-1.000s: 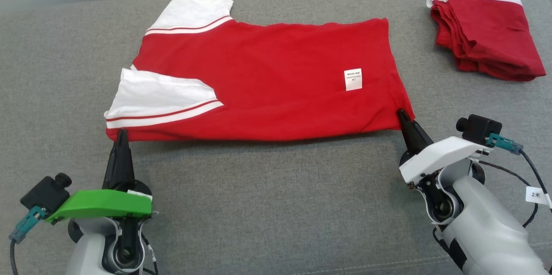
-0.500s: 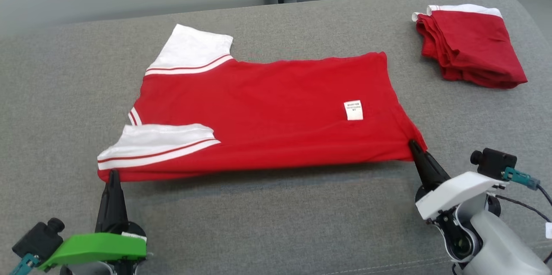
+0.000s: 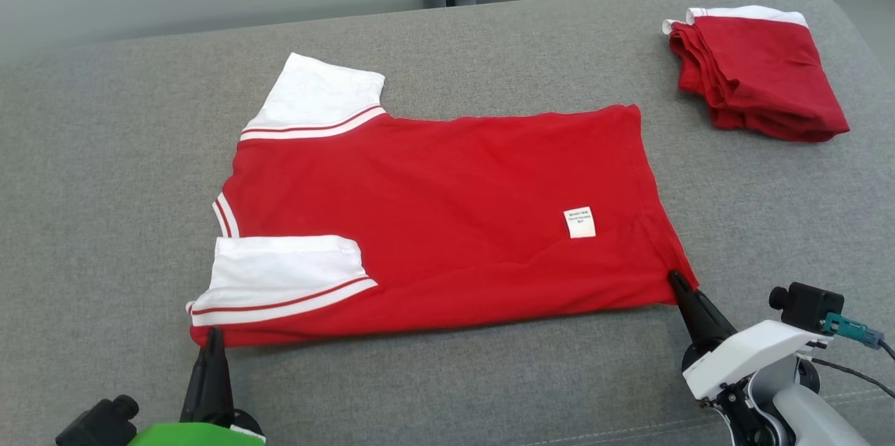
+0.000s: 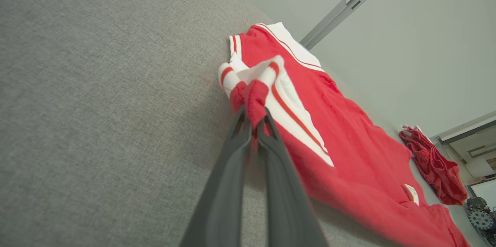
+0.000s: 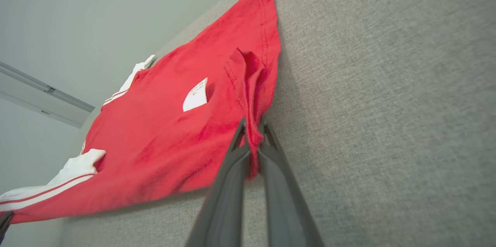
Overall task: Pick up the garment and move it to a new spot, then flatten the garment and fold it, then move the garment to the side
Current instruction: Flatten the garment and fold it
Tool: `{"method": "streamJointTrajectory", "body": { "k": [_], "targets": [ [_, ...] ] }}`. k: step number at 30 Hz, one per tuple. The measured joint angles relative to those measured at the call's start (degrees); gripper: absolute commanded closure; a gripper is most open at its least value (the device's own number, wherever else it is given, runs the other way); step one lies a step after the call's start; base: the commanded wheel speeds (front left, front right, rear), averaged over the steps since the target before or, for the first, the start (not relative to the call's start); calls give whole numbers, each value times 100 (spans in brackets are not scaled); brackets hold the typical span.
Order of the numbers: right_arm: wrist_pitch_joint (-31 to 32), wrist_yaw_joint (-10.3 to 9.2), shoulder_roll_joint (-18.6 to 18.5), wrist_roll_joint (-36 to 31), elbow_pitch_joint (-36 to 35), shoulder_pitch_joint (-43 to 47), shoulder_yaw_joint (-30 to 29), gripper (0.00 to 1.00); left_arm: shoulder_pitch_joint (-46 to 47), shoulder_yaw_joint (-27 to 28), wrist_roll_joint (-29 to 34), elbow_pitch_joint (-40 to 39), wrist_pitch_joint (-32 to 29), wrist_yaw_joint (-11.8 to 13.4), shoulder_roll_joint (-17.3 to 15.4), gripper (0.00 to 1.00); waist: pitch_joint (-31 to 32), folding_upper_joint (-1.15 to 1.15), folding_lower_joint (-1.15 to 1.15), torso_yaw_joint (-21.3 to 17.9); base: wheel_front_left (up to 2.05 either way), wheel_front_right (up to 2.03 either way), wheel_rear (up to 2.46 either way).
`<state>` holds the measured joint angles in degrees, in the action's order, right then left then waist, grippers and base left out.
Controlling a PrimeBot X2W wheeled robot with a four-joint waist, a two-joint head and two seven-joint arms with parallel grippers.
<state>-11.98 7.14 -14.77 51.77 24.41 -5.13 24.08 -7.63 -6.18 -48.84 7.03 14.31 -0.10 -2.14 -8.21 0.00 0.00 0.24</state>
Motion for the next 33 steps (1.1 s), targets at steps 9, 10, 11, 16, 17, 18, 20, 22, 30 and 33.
{"method": "streamJointTrajectory", "body": {
  "k": [9,10,11,16,17,18,20,22,30,33],
  "targets": [
    [145,-18,41,74,55,5,29,100,95,-136,187,310,-169,216,-63,100,47,0,0,-51,0,0,0],
    [146,-20,43,79,85,12,20,100,116,-134,196,349,-170,222,-62,100,46,0,0,-54,0,0,0],
    [153,-23,48,97,115,18,15,100,135,-132,201,380,-175,253,-63,100,46,0,0,-57,0,0,0],
    [153,-67,79,129,246,79,-9,100,211,-133,231,552,-226,274,-62,100,52,0,0,-70,0,0,0],
    [153,-68,90,141,278,90,-15,100,216,-140,231,581,-254,296,-62,100,55,0,0,-73,0,0,0],
    [153,-68,105,149,307,90,-20,96,230,-145,232,632,-289,318,-63,100,59,0,0,-76,0,0,0],
    [153,-69,136,152,350,90,-21,69,257,-166,248,742,-353,337,-69,100,68,0,0,-83,0,0,0],
    [152,-74,166,153,398,89,-25,13,266,-182,290,803,-383,342,-79,81,79,0,0,-91,0,0,0],
    [119,-123,175,157,500,89,-94,0,269,-141,314,914,-419,394,-120,0,130,0,0,-95,0,0,0],
    [80,-126,67,156,506,96,-160,0,260,-67,314,923,-417,424,-179,0,164,0,0,-88,0,0,0]
  ]
}}
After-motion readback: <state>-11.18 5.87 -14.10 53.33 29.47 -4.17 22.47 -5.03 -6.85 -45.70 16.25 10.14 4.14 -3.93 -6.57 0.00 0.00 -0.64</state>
